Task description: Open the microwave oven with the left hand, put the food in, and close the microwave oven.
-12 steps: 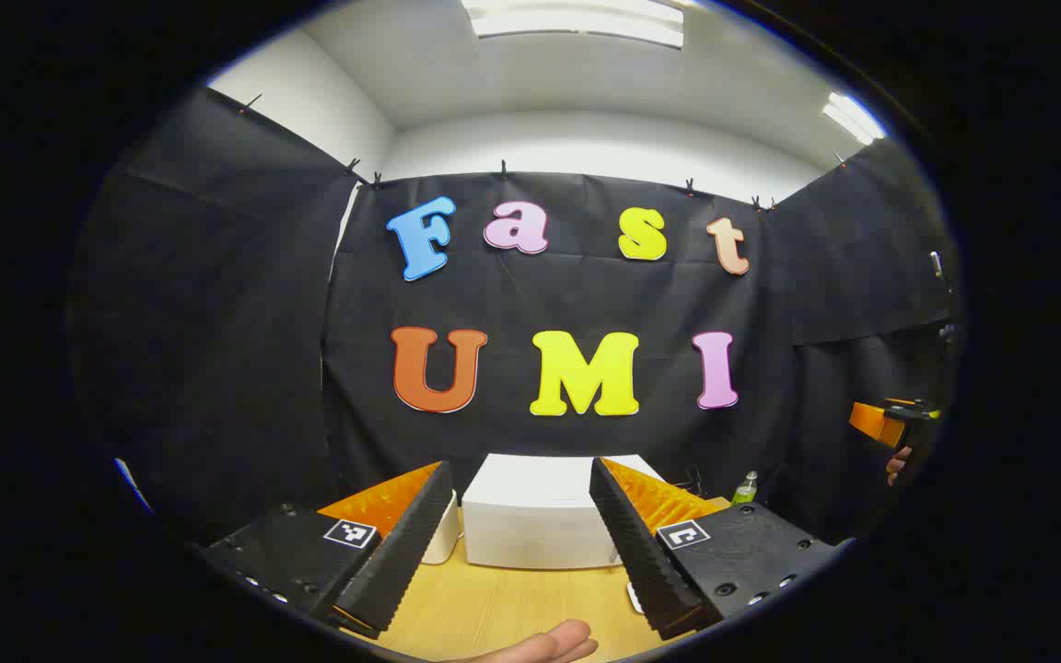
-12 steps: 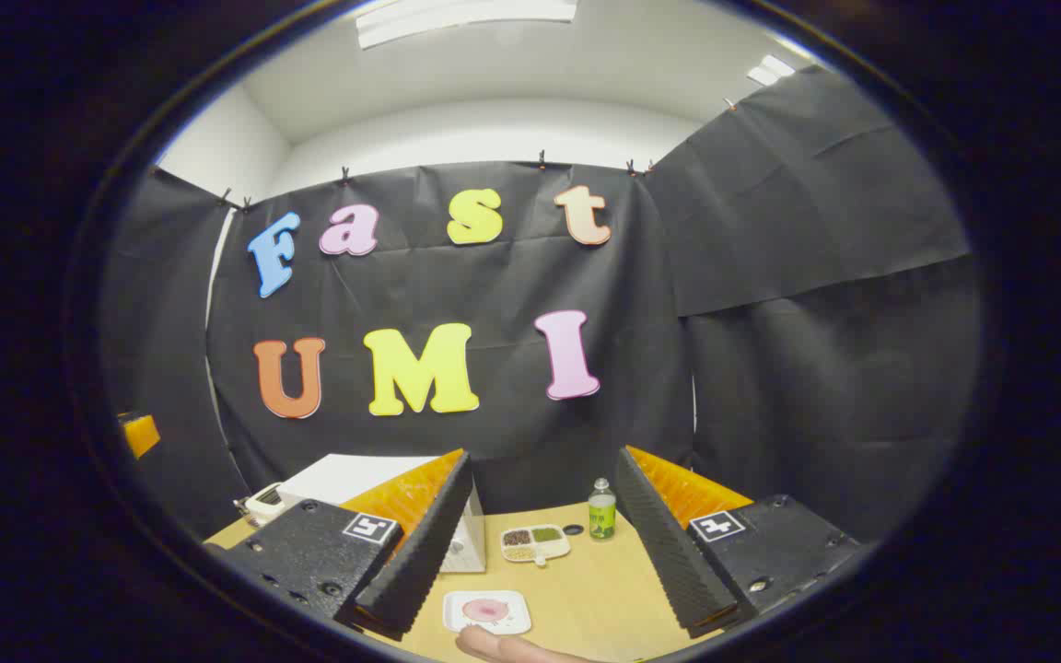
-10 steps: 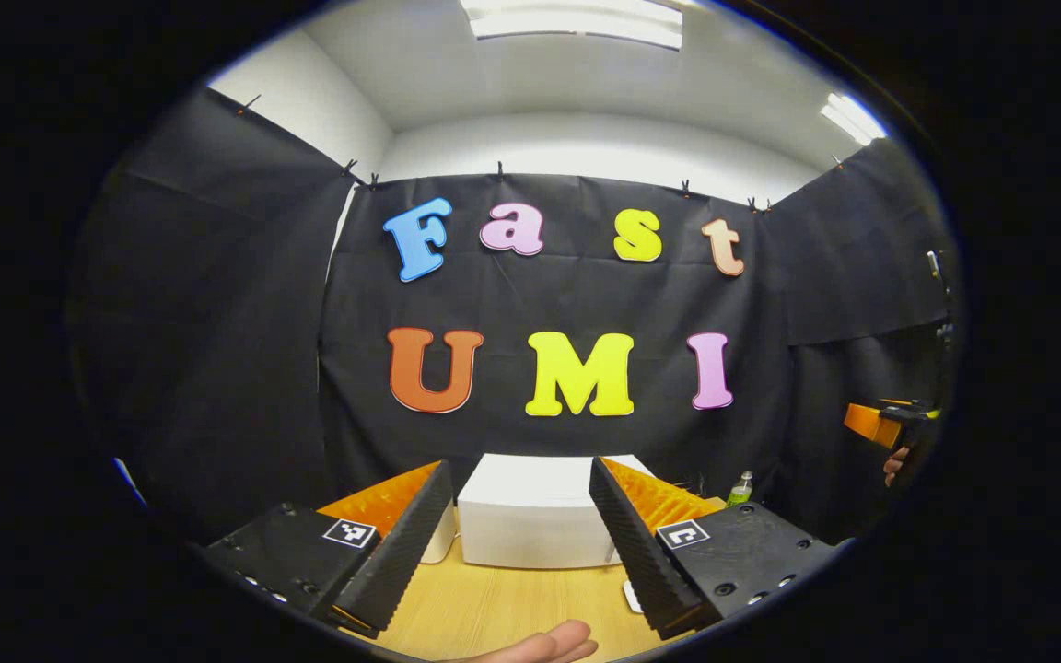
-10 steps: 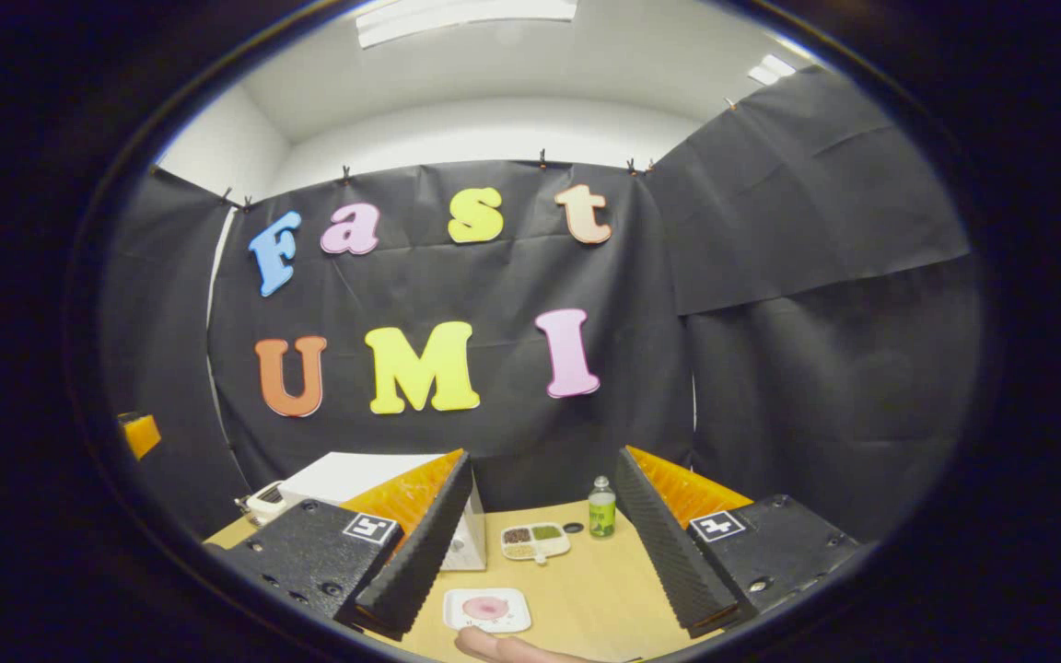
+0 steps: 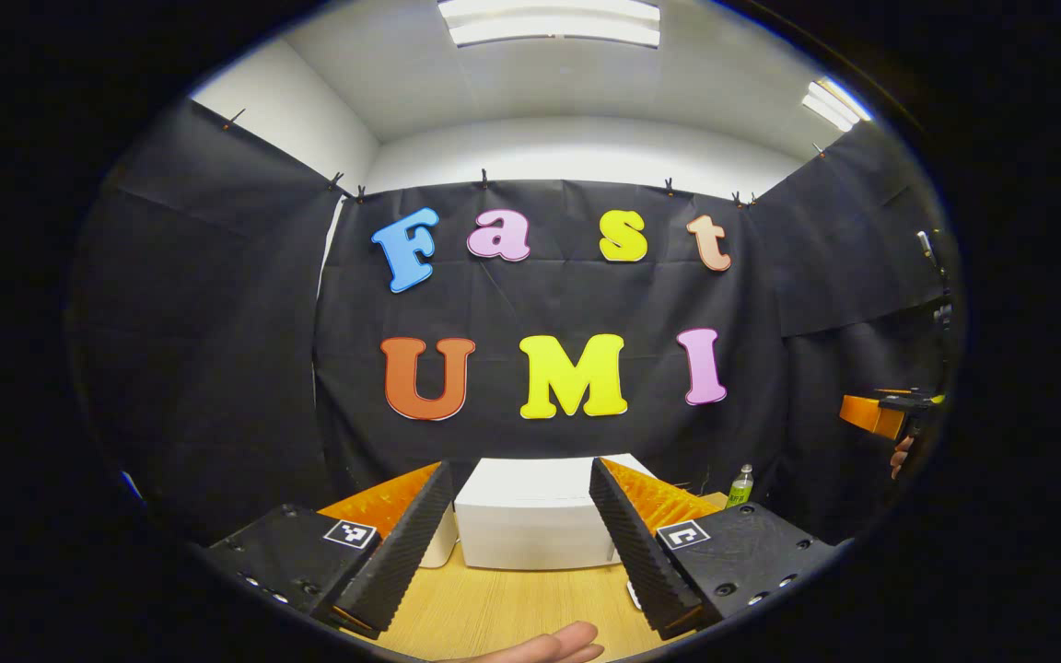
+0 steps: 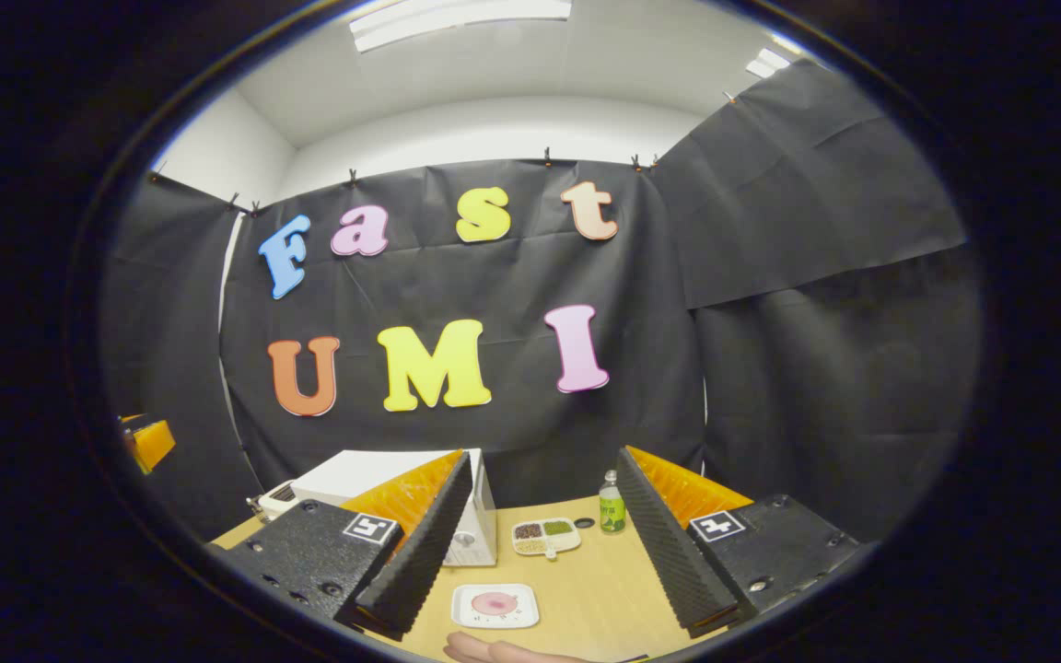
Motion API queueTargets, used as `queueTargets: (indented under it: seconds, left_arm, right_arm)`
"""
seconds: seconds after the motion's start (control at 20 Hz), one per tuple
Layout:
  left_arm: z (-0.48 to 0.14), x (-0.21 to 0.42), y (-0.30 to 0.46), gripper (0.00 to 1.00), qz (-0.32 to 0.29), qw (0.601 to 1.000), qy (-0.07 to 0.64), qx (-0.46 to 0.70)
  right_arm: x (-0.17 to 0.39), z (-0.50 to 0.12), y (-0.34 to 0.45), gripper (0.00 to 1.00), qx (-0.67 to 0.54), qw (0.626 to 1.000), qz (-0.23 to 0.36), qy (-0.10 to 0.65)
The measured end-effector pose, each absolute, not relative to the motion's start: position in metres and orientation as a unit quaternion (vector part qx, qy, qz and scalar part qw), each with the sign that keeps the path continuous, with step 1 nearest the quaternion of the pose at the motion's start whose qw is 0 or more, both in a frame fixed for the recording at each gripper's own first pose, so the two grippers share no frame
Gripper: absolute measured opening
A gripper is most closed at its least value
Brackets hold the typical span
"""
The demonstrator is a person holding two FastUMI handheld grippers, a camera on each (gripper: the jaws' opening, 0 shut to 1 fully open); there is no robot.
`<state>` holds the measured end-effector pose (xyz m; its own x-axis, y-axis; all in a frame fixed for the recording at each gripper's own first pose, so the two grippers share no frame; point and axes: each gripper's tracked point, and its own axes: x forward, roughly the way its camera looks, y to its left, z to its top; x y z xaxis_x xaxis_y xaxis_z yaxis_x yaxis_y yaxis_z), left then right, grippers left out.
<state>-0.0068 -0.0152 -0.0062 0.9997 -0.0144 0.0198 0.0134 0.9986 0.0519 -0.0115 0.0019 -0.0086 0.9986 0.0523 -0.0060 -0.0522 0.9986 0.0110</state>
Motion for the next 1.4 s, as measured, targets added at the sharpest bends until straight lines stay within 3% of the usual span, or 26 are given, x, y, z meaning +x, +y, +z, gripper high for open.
queueTargets:
  seconds: [0.05, 0.1, 0.15, 0.2, 0.25, 0.3, 0.35, 0.4, 0.45, 0.5, 0.7, 0.75, 0.9, 0.95, 1.0, 1.05, 1.1, 1.15, 1.35, 1.4]
  left_arm:
    - [-0.008, -0.005, -0.015, 0.94, -0.007, 1.0, -0.011, 0.02]
    - [-0.008, -0.001, -0.015, 0.83, -0.007, 1.0, -0.011, 0.011]
    - [-0.01, 0.002, -0.013, 0.83, -0.006, 1.0, -0.011, 0.002]
    - [-0.01, 0.007, -0.012, 0.94, -0.004, 1.0, -0.014, -0.003]
    - [-0.011, 0.012, -0.01, 0.94, -0.002, 1.0, -0.02, -0.006]
    - [-0.012, 0.018, -0.01, 0.83, -0.004, 1.0, -0.024, -0.01]
    - [-0.019, 0.023, -0.013, 0.83, -0.008, 1.0, -0.023, -0.014]
    - [-0.026, 0.03, -0.014, 0.83, -0.009, 1.0, -0.018, -0.018]
    - [-0.034, 0.038, -0.016, 0.94, -0.01, 1.0, -0.012, -0.022]
    - [-0.043, 0.046, -0.02, 0.94, -0.013, 1.0, -0.005, -0.025]
    - [-0.083, 0.082, -0.045, 0.95, -0.033, 0.999, 0.02, -0.023]
    - [-0.094, 0.09, -0.056, 0.95, -0.046, 0.998, 0.024, -0.021]
    - [-0.127, 0.113, -0.084, 0.94, -0.075, 0.996, 0.038, -0.014]
    - [-0.137, 0.121, -0.092, 0.94, -0.079, 0.996, 0.04, -0.015]
    - [-0.147, 0.128, -0.1, 0.94, -0.08, 0.996, 0.042, -0.015]
    - [-0.16, 0.135, -0.107, 0.94, -0.077, 0.996, 0.042, -0.013]
    - [-0.175, 0.143, -0.113, 0.94, -0.075, 0.996, 0.049, -0.009]
    - [-0.193, 0.151, -0.123, 0.94, -0.077, 0.995, 0.06, -0.006]
    - [-0.258, 0.18, -0.156, 0.95, -0.087, 0.991, 0.1, -0.005]
    - [-0.274, 0.188, -0.164, 0.95, -0.088, 0.99, 0.109, -0.008]
  right_arm:
    - [-0.013, -0.007, 0.003, 0.91, 0.002, 1.0, 0.029, 0.0]
    - [-0.012, -0.008, 0.002, 0.91, -0.003, 1.0, 0.029, -0.003]
    - [-0.012, -0.009, 0.001, 0.91, -0.005, 1.0, 0.029, -0.003]
    - [-0.011, -0.012, 0.002, 0.91, -0.004, 0.999, 0.032, -0.001]
    - [-0.01, -0.013, 0.003, 0.91, -0.002, 0.999, 0.035, 0.0]
    - [-0.008, -0.014, 0.002, 1.0, -0.001, 0.999, 0.037, -0.001]
    - [-0.006, -0.016, -0.001, 0.91, -0.001, 0.999, 0.035, 0.0]
    - [-0.005, -0.018, -0.004, 0.91, 0.0, 0.999, 0.033, 0.0]
    - [-0.004, -0.018, -0.005, 0.91, 0.001, 0.999, 0.035, -0.003]
    - [-0.003, -0.018, -0.004, 1.0, 0.001, 0.999, 0.037, -0.007]
    - [-0.001, -0.014, -0.011, 1.0, -0.013, 0.999, 0.032, -0.031]
    - [-0.002, -0.015, -0.012, 0.91, -0.017, 0.999, 0.031, -0.034]
    - [-0.001, -0.021, -0.008, 0.91, -0.018, 0.998, 0.047, -0.028]
    - [0.0, -0.024, -0.01, 1.0, -0.014, 0.998, 0.049, -0.024]
    - [0.002, -0.024, -0.012, 1.0, -0.012, 0.998, 0.049, -0.023]
    - [0.005, -0.022, -0.015, 0.91, -0.016, 0.998, 0.046, -0.027]
    - [0.006, -0.02, -0.02, 1.0, -0.023, 0.998, 0.04, -0.034]
    - [0.008, -0.017, -0.025, 0.9, -0.028, 0.998, 0.032, -0.039]
    - [0.007, -0.01, -0.03, 0.91, -0.047, 0.997, 0.027, -0.058]
    - [0.008, -0.01, -0.032, 1.0, -0.054, 0.996, 0.025, -0.061]
